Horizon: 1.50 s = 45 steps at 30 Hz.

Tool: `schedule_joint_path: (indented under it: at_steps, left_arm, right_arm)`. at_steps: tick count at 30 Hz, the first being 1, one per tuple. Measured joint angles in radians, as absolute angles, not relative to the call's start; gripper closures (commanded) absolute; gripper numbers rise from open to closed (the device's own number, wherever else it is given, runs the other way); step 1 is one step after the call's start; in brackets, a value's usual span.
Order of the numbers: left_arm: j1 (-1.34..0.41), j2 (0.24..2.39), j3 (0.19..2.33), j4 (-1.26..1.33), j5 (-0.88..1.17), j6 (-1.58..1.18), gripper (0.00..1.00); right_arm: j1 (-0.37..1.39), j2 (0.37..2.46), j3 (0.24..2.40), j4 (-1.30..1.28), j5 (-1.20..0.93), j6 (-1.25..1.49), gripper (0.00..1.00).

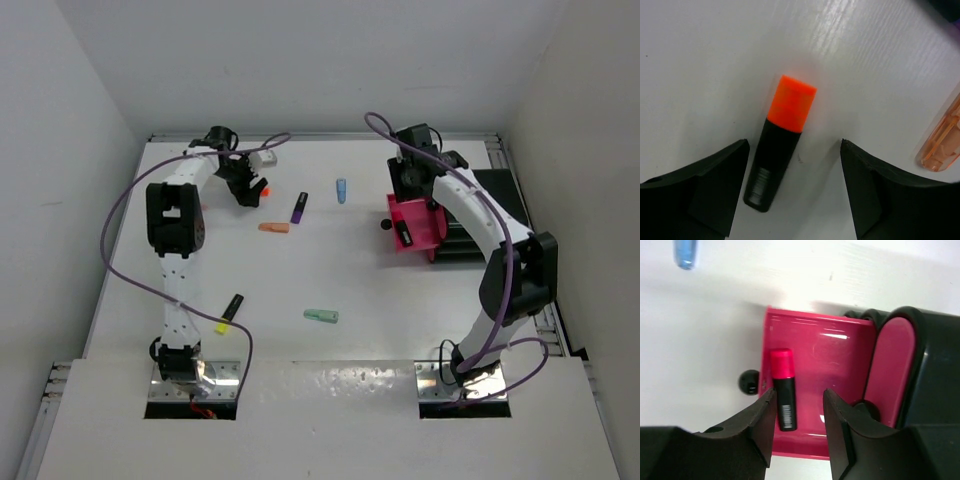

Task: Sort the stationery into containers
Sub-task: Place the pen in the drawer, then pick up the pen from the center of the board, then place the pen in the drawer.

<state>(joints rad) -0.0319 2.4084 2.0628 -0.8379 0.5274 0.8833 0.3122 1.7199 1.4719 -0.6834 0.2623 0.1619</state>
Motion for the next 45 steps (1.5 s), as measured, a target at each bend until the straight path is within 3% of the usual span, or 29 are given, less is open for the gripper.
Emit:
schedule_joint_path:
  at_steps: [6, 9, 13, 14, 15, 23, 29, 35, 45]
  left_arm:
    - [-0.047, 2.419, 2.049, -0.832, 0.517, 0.940, 0.43]
    - [-0.049, 2.395, 2.001, -0.819, 0.520, 0.958, 0.69]
    - [-0.051, 2.310, 1.856, -0.785, 0.511, 0.978, 0.86]
    - [-0.051, 2.287, 1.820, -0.781, 0.510, 0.979, 0.96]
    - [-0.051, 2.257, 1.769, -0.766, 0.509, 0.976, 1.00]
    - [-0.025, 2.053, 1.488, -0.685, 0.602, 0.730, 1.00]
    - [-0.075, 1.704, 1.271, -0.417, 0.656, 0.333, 1.00]
    - [-0.261, 1.529, 1.253, -0.237, 0.575, 0.019, 1.00]
    - [-0.406, 1.509, 1.253, -0.191, 0.480, -0.192, 1.00]
  right_arm:
    - [0.355, 1.703, 1.497, -0.702, 0.189, 0.154, 0.58]
    - [0.377, 1.684, 1.505, -0.712, 0.154, 0.148, 0.58]
    - [0.395, 1.642, 1.504, -0.716, 0.104, 0.138, 0.57]
    - [0.397, 1.629, 1.503, -0.715, 0.091, 0.138, 0.56]
    - [0.397, 1.615, 1.499, -0.710, 0.078, 0.138, 0.55]
    - [0.393, 1.555, 1.480, -0.655, -0.084, 0.236, 0.44]
    - [0.388, 1.572, 1.480, -0.565, -0.225, 0.457, 0.41]
    - [0.408, 1.670, 1.527, -0.496, -0.281, 0.613, 0.36]
    - [0.473, 1.728, 1.567, -0.443, -0.297, 0.736, 0.37]
